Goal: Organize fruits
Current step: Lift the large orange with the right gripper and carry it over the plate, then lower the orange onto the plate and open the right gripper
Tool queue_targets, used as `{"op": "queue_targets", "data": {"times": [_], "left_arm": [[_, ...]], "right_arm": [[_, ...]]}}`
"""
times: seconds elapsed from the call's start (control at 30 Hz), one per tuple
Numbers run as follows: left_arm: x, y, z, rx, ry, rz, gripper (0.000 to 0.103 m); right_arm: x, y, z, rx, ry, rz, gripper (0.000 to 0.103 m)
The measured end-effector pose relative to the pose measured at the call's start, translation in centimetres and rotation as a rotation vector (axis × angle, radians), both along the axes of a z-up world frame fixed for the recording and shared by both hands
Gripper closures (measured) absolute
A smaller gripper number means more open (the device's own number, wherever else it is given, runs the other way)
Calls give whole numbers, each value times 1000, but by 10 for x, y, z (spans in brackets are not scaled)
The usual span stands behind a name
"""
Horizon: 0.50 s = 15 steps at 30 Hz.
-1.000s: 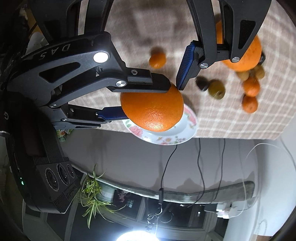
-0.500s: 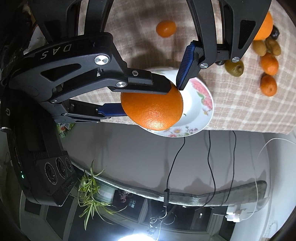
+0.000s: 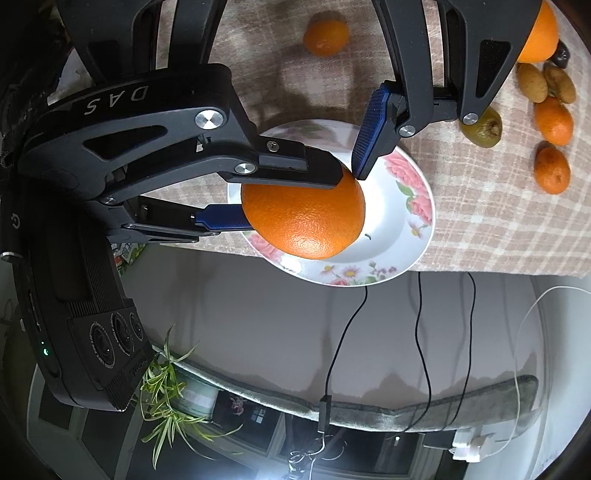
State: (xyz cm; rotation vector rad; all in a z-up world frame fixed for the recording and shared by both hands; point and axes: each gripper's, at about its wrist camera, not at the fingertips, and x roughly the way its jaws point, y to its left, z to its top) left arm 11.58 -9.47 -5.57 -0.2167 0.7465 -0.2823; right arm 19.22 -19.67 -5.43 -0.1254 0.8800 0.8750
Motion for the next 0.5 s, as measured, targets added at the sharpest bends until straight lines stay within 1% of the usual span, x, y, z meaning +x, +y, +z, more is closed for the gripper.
{"op": "queue_targets", "data": {"times": [0.5], "left_arm": [[4, -1, -5, 21, 30, -7, 46]], "right_arm": [[5, 2, -13, -16, 25, -9, 31]]}}
